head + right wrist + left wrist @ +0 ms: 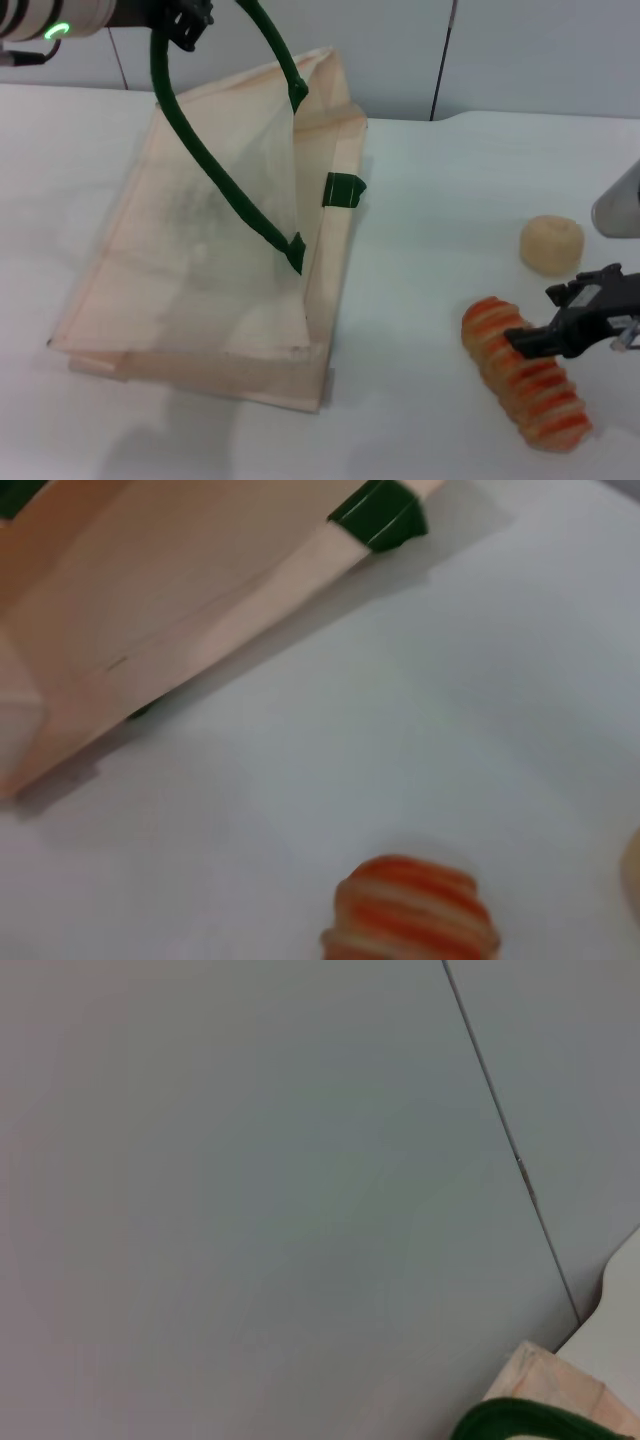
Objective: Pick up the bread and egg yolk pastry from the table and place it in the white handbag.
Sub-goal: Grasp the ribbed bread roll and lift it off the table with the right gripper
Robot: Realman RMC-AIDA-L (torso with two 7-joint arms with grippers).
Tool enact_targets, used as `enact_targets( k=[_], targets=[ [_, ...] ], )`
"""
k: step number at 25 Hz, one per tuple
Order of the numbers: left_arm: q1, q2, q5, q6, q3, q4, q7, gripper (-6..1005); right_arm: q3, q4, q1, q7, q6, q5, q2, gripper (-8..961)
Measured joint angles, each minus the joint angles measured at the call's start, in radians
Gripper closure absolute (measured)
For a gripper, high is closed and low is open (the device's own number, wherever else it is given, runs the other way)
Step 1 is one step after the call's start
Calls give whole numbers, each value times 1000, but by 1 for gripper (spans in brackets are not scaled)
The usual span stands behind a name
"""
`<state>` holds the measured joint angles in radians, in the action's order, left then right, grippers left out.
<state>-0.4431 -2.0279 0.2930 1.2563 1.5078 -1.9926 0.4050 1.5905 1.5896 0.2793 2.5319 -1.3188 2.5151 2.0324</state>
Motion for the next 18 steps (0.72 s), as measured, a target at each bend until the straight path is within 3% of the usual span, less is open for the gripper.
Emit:
enact_targets(
  k=[18],
  targets=[
    [-5,0,0,2,2,25,0,865,32,-60,96,174,-129,72,-1,168]
  ],
)
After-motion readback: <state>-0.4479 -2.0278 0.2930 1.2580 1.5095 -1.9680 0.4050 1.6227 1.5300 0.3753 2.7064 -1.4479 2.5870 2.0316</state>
